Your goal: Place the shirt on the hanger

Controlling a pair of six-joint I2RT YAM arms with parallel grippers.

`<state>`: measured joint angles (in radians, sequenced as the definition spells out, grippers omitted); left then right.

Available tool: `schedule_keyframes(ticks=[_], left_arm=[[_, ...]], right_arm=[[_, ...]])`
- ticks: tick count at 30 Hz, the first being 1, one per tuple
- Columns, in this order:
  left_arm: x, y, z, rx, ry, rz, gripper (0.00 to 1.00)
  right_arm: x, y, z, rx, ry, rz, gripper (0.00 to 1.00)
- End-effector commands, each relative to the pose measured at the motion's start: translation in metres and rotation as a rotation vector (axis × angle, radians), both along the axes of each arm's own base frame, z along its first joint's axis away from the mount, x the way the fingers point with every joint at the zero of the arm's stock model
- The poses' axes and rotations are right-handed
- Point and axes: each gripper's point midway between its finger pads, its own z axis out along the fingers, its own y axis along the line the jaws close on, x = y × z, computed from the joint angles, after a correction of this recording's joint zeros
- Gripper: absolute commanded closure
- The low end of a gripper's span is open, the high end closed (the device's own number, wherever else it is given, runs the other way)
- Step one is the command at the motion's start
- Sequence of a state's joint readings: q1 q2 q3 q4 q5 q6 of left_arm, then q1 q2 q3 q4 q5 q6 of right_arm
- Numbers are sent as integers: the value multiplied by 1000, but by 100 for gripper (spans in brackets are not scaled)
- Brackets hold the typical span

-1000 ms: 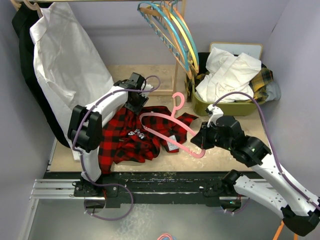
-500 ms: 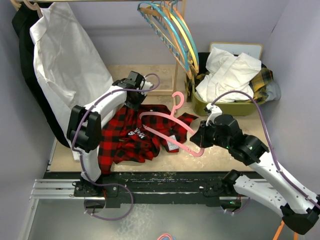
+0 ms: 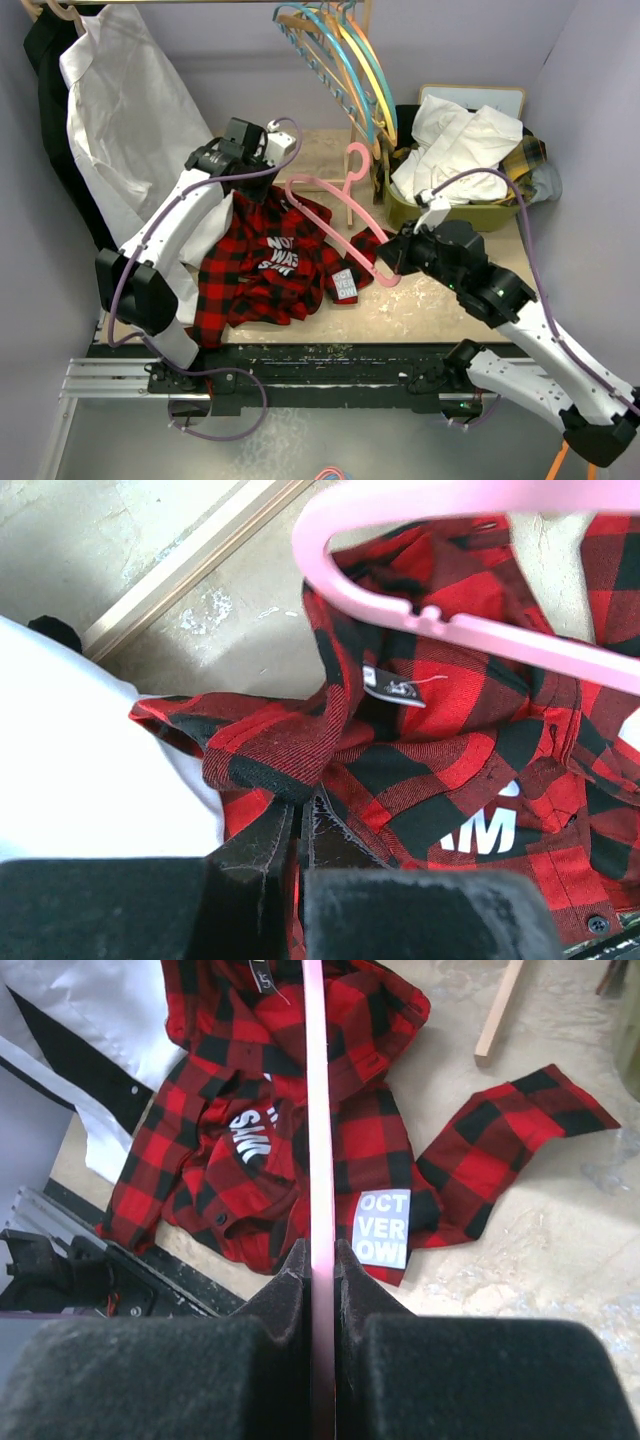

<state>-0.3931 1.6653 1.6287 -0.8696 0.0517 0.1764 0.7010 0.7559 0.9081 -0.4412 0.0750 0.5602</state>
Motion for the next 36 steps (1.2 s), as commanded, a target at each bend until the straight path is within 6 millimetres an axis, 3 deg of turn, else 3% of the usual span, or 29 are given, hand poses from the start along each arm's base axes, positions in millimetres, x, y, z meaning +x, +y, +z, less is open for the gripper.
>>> schedule_keyframes(ticks=[1, 8, 14, 28, 36], left_arm=[[3, 7, 19, 17, -45, 13, 99], [15, 14, 19, 72, -55, 44, 99], [21, 16, 14, 100, -42, 52, 99], [24, 11, 30, 70, -51, 63, 98], [12, -1, 41, 1, -17, 21, 98]], right_arm=[[9, 18, 25, 69, -103, 58, 100], [-15, 0, 51, 173, -184, 53, 100], [-36, 1, 51, 233, -178, 116, 100], [-30, 12, 34, 189, -163, 161, 100], [-15, 25, 22, 164, -177, 178, 100]])
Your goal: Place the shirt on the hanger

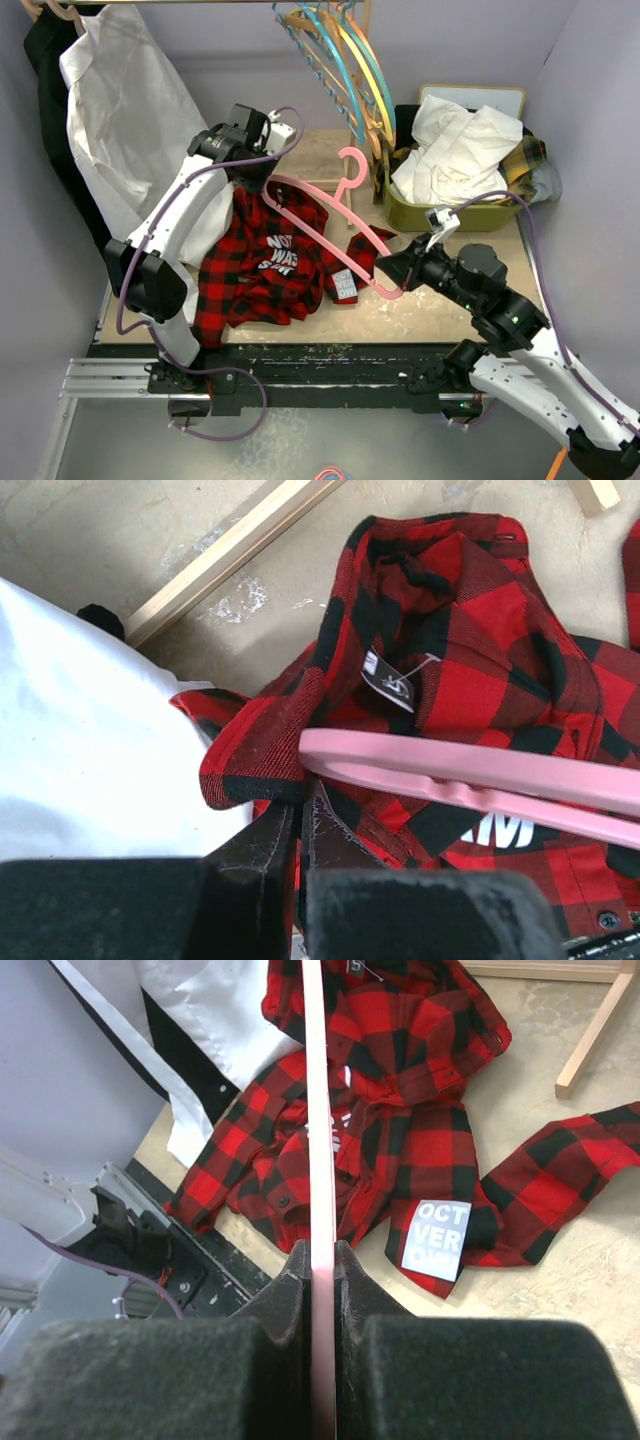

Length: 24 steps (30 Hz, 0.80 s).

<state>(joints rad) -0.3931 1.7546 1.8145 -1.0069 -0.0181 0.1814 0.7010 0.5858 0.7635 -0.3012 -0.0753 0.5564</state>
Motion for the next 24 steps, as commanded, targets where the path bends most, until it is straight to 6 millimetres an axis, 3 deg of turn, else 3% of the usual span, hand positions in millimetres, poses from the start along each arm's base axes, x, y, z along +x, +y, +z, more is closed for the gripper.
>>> schedule_keyframes(ticks=[1, 8, 16, 24], left_arm=[[-1, -10, 27, -72, -34, -19, 97], [-13, -17, 40, -117, -17, -53, 97], [-27, -32, 35, -176, 41, -110, 97], [-40, -41, 57, -232, 18, -165, 96]], right_arm=[[16, 17, 11, 23, -81, 32, 100], [36, 30, 16, 2, -146, 40, 100], [48, 72, 28, 111, -185, 154, 100], [69, 105, 13, 155, -177, 211, 100]])
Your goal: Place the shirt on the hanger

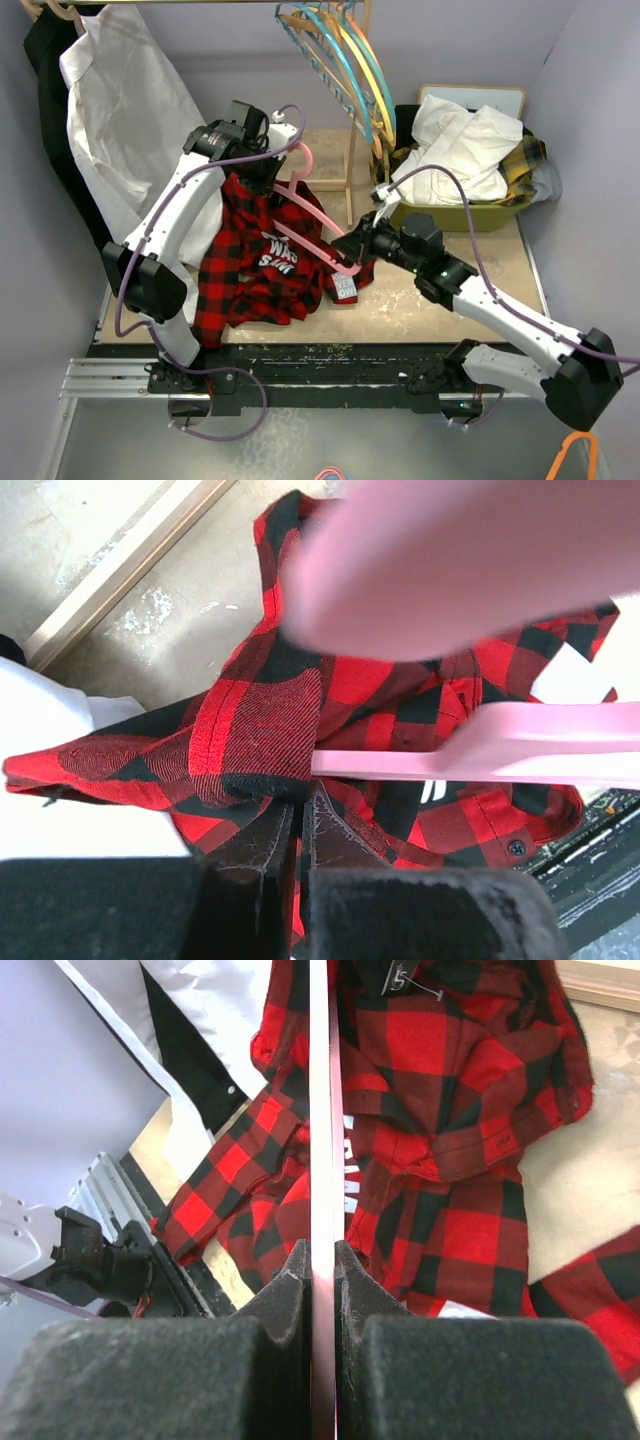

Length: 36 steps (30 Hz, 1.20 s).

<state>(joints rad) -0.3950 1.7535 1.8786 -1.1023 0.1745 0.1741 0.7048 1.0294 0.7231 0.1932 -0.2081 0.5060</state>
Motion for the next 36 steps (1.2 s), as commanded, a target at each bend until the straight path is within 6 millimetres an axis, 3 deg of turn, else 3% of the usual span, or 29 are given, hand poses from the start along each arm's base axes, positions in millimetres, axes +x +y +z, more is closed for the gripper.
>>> schedule_keyframes(ticks=[1, 9, 15, 16, 18, 20, 21, 25, 27, 31, 36], left_arm=[[-16, -13, 46, -101, -76, -50, 96], [-27, -9, 53, -114, -105, -65, 95], [-35, 3, 16, -45, -65, -71, 89], [-35, 8, 10, -22, -67, -70, 80], [-35, 16, 0, -15, -65, -91, 51], [-36, 18, 4, -75, -68, -138, 7], [-34, 20, 13, -108, -92, -170, 0], [-23, 34, 64, -151, -244, -280, 1], [-24, 33, 78, -140, -302, -384, 1], [-33, 21, 80, -146, -337, -587, 1], [-46, 8, 62, -209, -236, -814, 1]], right_arm=[[9, 27, 47, 169, -139, 72, 100], [27, 46, 49, 242, -150, 76, 100], [37, 36, 39, 299, -175, -18, 100], [38, 34, 33, 299, -174, -30, 100], [39, 33, 20, 288, -174, -39, 100], [41, 35, 7, 274, -175, -32, 100], [41, 38, 1, 269, -173, -21, 100], [42, 46, -16, 245, -199, 26, 100], [42, 50, -21, 234, -217, 51, 100], [36, 58, -23, 227, -284, 124, 100], [28, 54, -17, 228, -395, 153, 100]])
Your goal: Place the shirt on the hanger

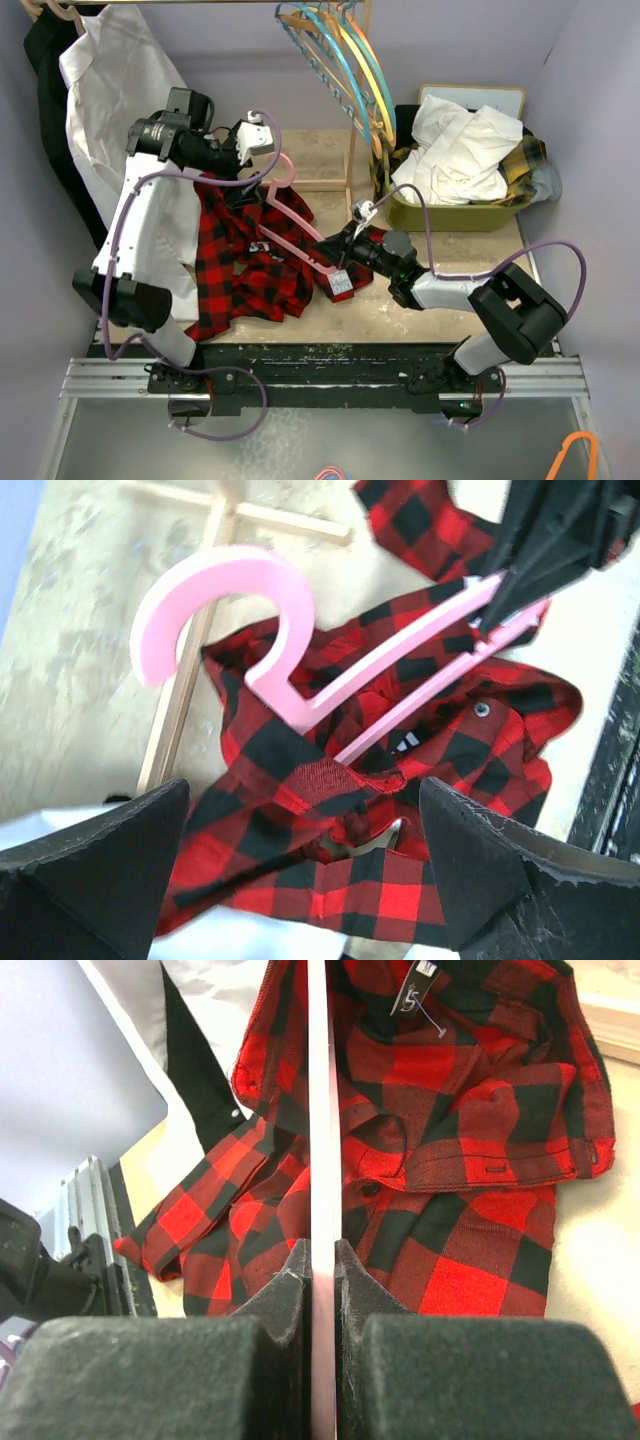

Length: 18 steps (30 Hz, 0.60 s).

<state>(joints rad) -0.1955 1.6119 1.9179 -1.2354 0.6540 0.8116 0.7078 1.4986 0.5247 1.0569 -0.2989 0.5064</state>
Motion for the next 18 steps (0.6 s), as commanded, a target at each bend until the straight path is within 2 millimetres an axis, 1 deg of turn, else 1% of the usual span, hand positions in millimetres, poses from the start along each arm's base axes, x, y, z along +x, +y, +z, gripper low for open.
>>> schedule_keyframes(ticks=[1, 4, 7, 8, 10, 12, 13, 18], left_arm=[[-16, -20, -11, -53, 54, -286, 1], [-10, -15, -20, -60, 53, -338, 0], [-1, -11, -27, -28, -2, -377, 4], [3, -10, -28, -19, -10, -374, 6], [8, -10, -29, -7, -7, -374, 14], [11, -9, -31, -1, 11, -359, 25], [10, -8, -33, 3, 17, -358, 28], [0, -9, -47, -6, 58, -380, 29]], right_arm=[[-8, 0, 54, 98, -275, 48, 100], [-15, -7, 57, 77, -338, 53, 100], [-20, -15, 59, 53, -388, 44, 100], [-22, -17, 60, 44, -404, 41, 100], [-23, -21, 61, 26, -422, 32, 100], [-23, -25, 64, 15, -438, 17, 100], [-24, -26, 65, 13, -444, 14, 100], [-25, -23, 67, 6, -451, 31, 100]])
